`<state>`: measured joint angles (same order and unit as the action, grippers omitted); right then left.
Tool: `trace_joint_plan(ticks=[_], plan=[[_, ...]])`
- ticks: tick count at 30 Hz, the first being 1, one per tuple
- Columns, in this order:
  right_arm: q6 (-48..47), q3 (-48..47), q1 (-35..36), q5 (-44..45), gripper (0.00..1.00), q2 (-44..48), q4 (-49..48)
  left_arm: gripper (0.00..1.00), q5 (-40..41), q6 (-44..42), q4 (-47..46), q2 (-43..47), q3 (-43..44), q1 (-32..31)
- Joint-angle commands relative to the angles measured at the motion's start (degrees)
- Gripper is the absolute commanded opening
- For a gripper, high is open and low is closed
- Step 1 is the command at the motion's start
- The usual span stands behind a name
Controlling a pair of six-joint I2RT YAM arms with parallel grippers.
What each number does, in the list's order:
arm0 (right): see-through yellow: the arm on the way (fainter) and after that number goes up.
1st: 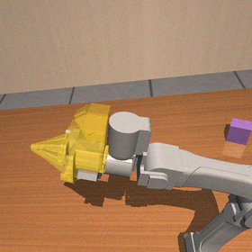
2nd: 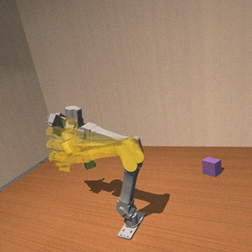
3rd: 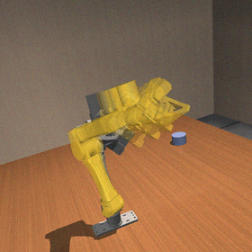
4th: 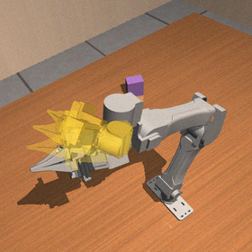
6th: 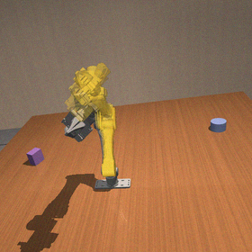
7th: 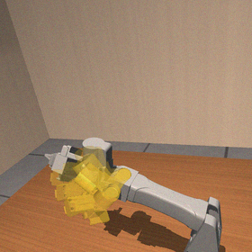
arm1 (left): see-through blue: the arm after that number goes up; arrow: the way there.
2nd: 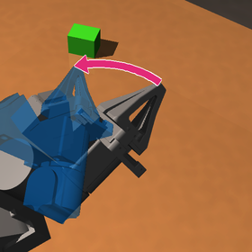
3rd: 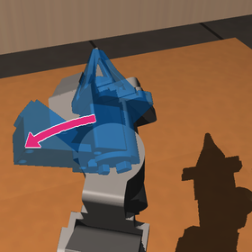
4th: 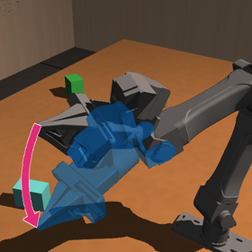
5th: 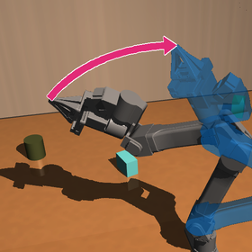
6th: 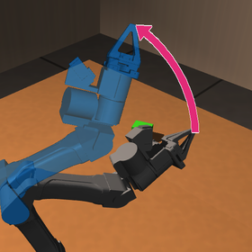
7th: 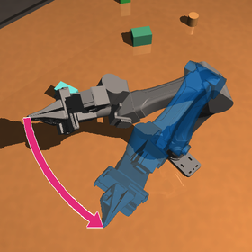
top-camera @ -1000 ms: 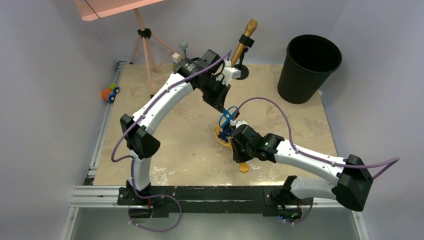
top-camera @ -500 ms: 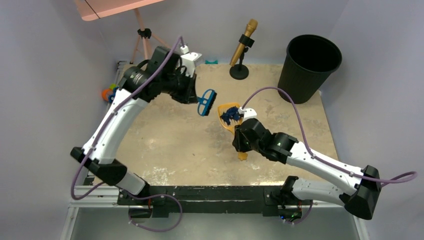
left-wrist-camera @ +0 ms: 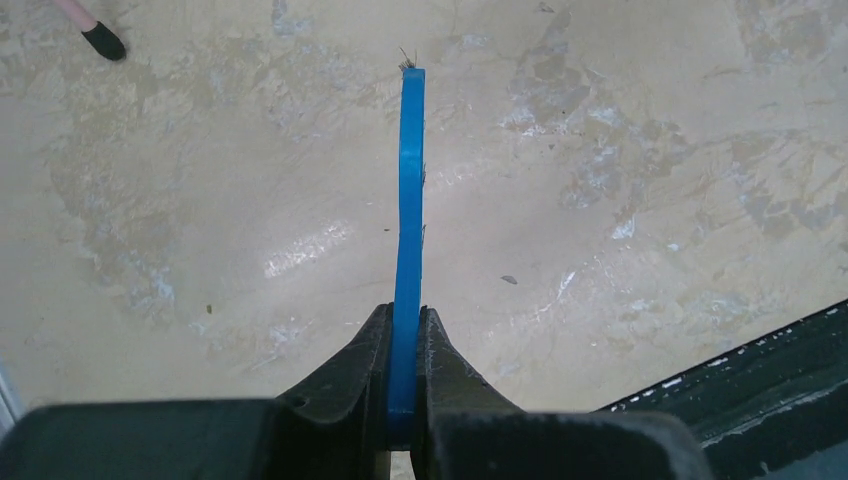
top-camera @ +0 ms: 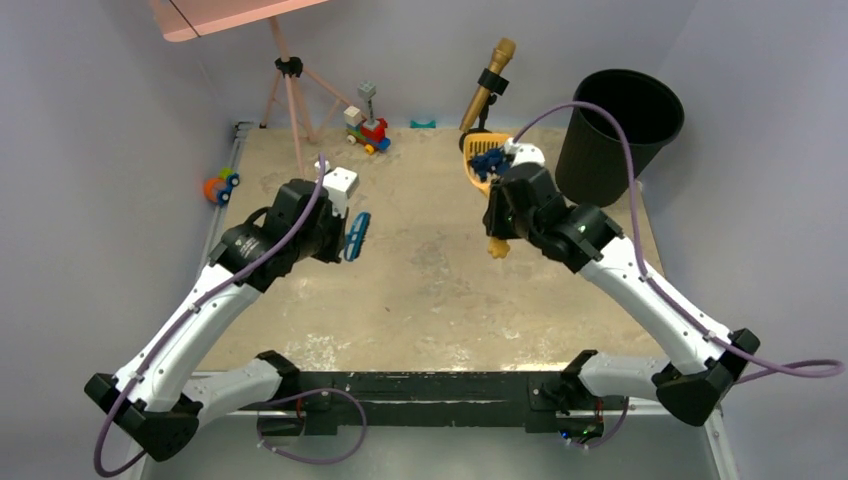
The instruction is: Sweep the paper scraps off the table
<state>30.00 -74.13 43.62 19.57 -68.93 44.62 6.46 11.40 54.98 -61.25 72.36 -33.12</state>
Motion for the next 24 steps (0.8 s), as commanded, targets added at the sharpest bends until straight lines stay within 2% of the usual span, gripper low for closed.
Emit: trace_joint_plan(ticks=[1, 5, 10, 14, 18, 24], plan=[[-4.03, -11.87, -10.33, -3.66, 0.0, -1.68, 7.17, 0.0, 2.35, -0.37, -10.88, 3.18, -6.78, 0.09], [-6.09, -20.58, -21.68, -10.3, 0.0, -5.62, 10.09, 0.0, 1.79, -1.02, -10.77, 1.96, -7.43, 0.13], [-5.52, -31.01, -31.9, -19.88, 0.0, -12.68, 11.49, 0.0, -0.17, -1.1, -10.77, 1.51, -7.49, 0.15], [-3.15, -36.19, -38.75, -28.21, 0.0, -17.79, 9.6, 0.0, 1.65, -0.88, -10.37, 2.44, -8.11, 0.11], [2.15, -35.91, -46.17, -38.15, 0.0, -20.78, 3.85, 0.0, 2.58, -0.81, -10.88, 3.76, -9.12, 0.09], [13.66, -28.82, -56.77, -54.26, 0.0, -21.94, -11.44, 0.0, 1.96, -0.85, -10.99, 3.65, -8.91, 0.12]])
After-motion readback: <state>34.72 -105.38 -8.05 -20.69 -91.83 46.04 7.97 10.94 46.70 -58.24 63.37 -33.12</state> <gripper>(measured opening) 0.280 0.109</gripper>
